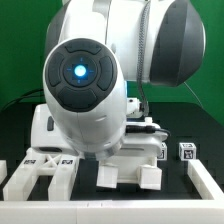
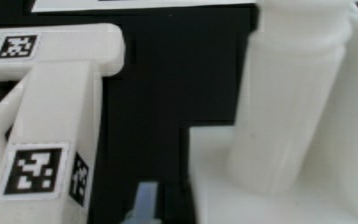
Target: Assemble chair
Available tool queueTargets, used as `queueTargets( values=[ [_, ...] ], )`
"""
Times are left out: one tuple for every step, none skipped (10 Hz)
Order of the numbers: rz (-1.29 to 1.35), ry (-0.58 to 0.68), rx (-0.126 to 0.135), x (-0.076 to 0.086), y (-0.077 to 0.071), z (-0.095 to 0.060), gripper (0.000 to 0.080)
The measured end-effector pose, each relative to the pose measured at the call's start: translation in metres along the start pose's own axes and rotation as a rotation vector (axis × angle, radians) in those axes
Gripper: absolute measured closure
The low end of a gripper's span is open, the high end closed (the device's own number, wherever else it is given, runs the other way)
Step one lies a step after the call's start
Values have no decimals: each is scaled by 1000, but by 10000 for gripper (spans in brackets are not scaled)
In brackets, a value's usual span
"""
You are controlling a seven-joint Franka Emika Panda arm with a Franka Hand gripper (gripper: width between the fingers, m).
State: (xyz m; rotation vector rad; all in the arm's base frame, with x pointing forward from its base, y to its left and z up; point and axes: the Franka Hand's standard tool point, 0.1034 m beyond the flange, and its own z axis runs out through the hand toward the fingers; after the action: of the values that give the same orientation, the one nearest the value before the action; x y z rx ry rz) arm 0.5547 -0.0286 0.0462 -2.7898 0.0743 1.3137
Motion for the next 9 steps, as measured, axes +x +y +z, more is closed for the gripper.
queueTargets(
  values=[
    [-18,3,-20,0,-1,-2,765],
    [-21,0,-27,0,-2,-1,765],
    [-20,3,-27,2,-1,1,765],
    [-16,8,-28,4,-1,4,765],
    [11,-5,-27,4,-1,8,765],
    [13,-5,-26,5,0,8,765],
    [6,13,-35,7,-1,7,765],
    [-3,47,-40,8,-4,5,765],
    [1,40,-37,6,-3,7,765]
  ],
)
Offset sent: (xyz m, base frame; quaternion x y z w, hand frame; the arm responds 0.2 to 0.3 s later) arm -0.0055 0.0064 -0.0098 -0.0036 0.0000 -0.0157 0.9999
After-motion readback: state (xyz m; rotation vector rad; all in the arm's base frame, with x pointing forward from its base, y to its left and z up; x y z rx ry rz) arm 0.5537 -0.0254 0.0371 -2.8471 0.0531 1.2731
